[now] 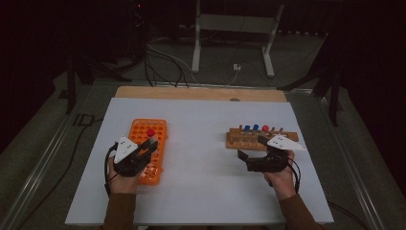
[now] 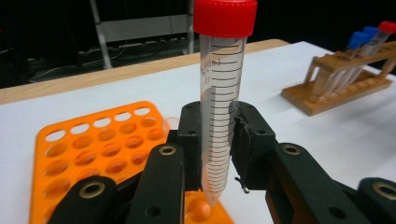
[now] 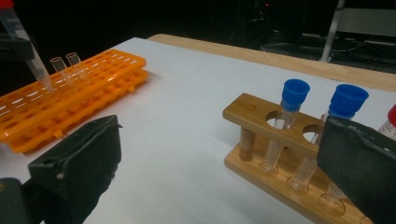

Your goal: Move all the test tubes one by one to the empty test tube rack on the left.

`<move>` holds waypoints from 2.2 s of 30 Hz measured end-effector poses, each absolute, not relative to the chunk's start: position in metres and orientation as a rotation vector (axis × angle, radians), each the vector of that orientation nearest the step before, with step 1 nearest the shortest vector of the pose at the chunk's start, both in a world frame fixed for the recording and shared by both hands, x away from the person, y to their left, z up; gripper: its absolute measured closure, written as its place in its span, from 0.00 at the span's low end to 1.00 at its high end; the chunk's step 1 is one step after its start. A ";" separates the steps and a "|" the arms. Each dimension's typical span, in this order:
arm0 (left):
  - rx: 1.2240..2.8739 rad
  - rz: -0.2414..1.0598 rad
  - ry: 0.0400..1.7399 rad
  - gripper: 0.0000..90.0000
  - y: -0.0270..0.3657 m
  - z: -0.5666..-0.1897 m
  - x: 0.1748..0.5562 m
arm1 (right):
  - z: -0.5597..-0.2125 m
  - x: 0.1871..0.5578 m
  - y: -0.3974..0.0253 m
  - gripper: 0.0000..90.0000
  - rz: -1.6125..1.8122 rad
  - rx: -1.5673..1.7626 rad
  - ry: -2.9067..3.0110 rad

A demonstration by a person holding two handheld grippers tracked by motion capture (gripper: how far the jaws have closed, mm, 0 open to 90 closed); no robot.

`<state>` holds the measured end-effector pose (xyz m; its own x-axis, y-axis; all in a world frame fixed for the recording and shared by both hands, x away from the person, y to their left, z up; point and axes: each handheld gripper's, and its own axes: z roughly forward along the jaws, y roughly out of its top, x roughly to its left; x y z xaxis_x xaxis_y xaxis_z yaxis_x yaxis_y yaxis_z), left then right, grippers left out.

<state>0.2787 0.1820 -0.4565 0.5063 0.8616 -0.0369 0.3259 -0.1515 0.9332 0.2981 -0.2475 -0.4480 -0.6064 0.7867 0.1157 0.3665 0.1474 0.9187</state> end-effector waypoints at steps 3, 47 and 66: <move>1.725 0.652 1.028 0.83 0.182 -0.462 0.280 | -0.448 0.298 -0.248 0.00 1.454 1.102 2.039; 1.945 0.607 1.212 0.84 0.167 -0.488 0.286 | -0.450 0.296 -0.244 0.00 1.452 1.092 2.058; 1.740 0.542 1.132 0.39 0.183 -0.470 0.280 | -0.450 0.298 -0.246 0.00 1.460 1.095 2.050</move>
<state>0.2800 0.1832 -0.4696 0.4716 0.8726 -0.1267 0.4484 -0.1136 0.8866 0.2978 -0.2459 -0.4496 -0.6161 0.7786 0.1193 0.3674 0.1501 0.9179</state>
